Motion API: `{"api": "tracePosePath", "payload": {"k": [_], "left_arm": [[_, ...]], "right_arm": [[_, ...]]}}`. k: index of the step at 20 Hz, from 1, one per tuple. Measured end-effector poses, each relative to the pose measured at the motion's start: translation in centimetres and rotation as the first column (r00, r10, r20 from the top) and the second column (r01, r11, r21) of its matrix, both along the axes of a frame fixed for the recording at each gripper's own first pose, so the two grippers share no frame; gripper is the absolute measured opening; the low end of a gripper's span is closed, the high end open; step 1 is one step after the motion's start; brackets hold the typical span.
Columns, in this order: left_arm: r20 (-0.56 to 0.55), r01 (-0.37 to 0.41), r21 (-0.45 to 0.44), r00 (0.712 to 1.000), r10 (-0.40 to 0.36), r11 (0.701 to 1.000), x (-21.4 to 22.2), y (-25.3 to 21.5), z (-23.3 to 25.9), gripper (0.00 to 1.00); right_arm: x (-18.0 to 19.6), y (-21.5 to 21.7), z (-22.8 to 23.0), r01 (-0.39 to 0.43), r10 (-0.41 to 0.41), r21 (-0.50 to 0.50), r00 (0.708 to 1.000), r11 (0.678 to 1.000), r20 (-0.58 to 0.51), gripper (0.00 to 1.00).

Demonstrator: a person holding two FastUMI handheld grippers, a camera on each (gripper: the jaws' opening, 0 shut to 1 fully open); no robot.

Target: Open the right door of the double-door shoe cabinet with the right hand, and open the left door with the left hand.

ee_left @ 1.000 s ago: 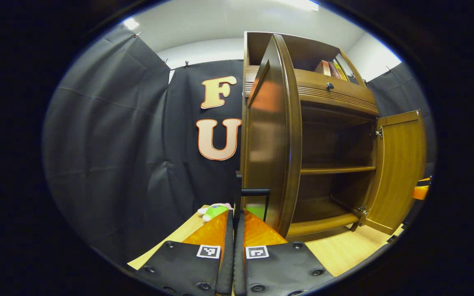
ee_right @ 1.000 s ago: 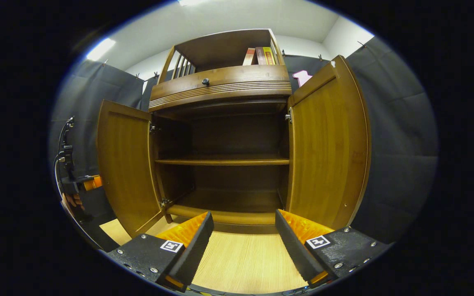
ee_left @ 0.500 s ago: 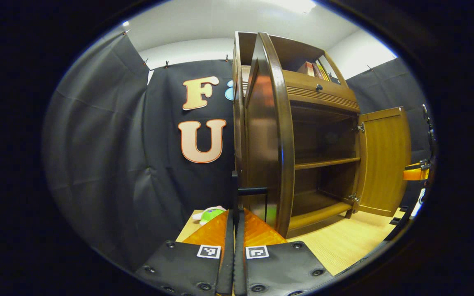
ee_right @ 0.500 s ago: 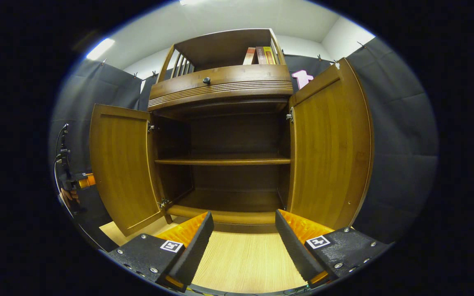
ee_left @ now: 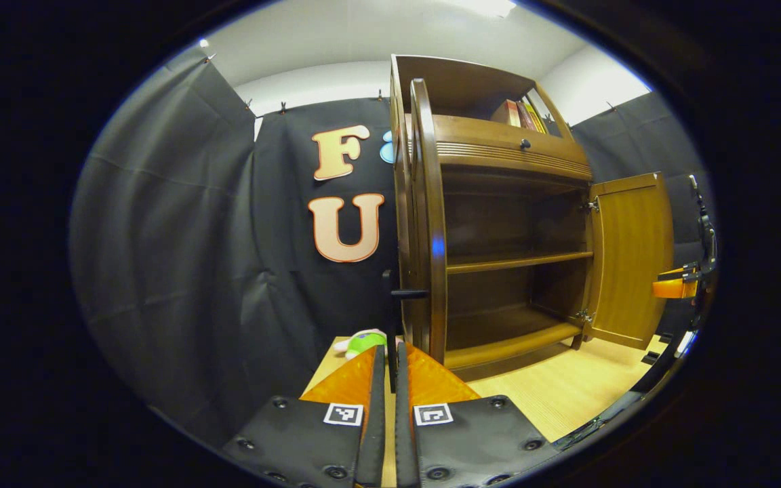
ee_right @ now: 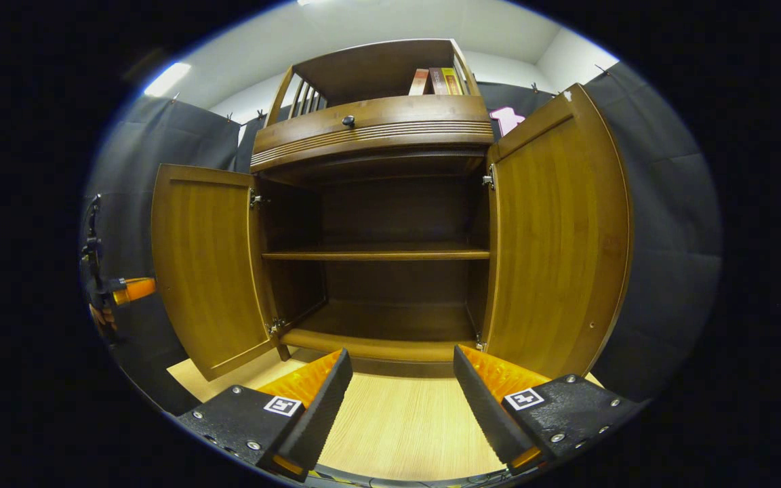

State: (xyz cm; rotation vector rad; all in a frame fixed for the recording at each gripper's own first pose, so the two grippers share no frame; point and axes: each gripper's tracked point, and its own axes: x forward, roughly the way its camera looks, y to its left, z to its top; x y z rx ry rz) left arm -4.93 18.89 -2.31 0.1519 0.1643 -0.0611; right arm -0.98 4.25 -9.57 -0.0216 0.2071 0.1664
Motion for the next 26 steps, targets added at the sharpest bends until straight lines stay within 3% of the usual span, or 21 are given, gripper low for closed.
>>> {"api": "tracePosePath", "payload": {"k": [4,7,8,10,11,15,16,17,21,22,23,26], "left_arm": [[0.091,-0.016,-0.006,0.996,0.017,1.000,-0.5,-3.9,4.5,0.16],[0.144,-0.019,0.007,0.989,0.018,1.000,1.3,-7.6,6.5,0.14],[0.142,-0.017,-0.026,0.990,0.020,1.000,2.1,-9.4,6.5,0.15],[0.091,-0.009,-0.150,0.996,0.023,0.989,3.5,-14.0,4.5,0.15],[0.072,0.005,-0.200,0.997,0.010,0.980,3.9,-16.6,3.3,0.01],[0.059,0.003,-0.141,0.998,0.005,0.990,5.9,-20.9,0.5,0.08],[0.059,0.014,-0.147,0.998,-0.006,0.989,6.1,-21.5,0.4,0.08],[0.053,0.021,-0.147,0.999,-0.014,0.989,6.0,-21.8,0.2,0.08],[0.053,-0.011,-0.121,0.998,0.018,0.993,6.5,-20.9,-0.1,0.08],[0.054,-0.019,-0.114,0.998,0.026,0.993,6.5,-20.6,-0.1,0.08],[0.053,-0.034,-0.103,0.998,0.040,0.994,6.4,-20.3,-0.4,0.04],[0.064,-0.047,-0.068,0.997,0.051,0.997,6.1,-19.8,-0.8,0.11]], "right_arm": [[0.7,-0.1,0.1,-0.014,0.014,0.020,1.000,1.000,-0.003,0.93],[0.6,-0.1,0.7,-0.027,0.027,0.021,1.000,0.999,0.015,1.00],[0.6,-0.4,0.9,-0.023,0.023,0.018,0.999,1.000,0.027,0.80],[0.8,-0.8,1.3,-0.006,0.005,0.024,0.999,1.000,0.044,1.00],[0.8,-0.9,1.5,0.002,-0.004,0.029,0.999,1.000,0.052,1.00],[0.2,-1.0,2.6,0.004,-0.008,0.053,0.996,0.999,0.084,1.00],[0.1,-1.1,2.8,0.007,-0.011,0.054,0.996,0.999,0.091,0.93],[0.0,-1.3,2.9,0.011,-0.016,0.052,0.995,0.999,0.096,0.97],[-0.1,-2.0,2.8,0.031,-0.034,0.036,0.994,0.999,0.101,0.93],[0.0,-2.1,2.8,0.029,-0.033,0.034,0.994,0.999,0.100,1.00],[0.1,-2.2,2.7,0.029,-0.032,0.034,0.994,0.999,0.101,0.93],[0.4,-2.1,2.8,0.026,-0.030,0.040,0.994,0.999,0.103,0.93]]}}
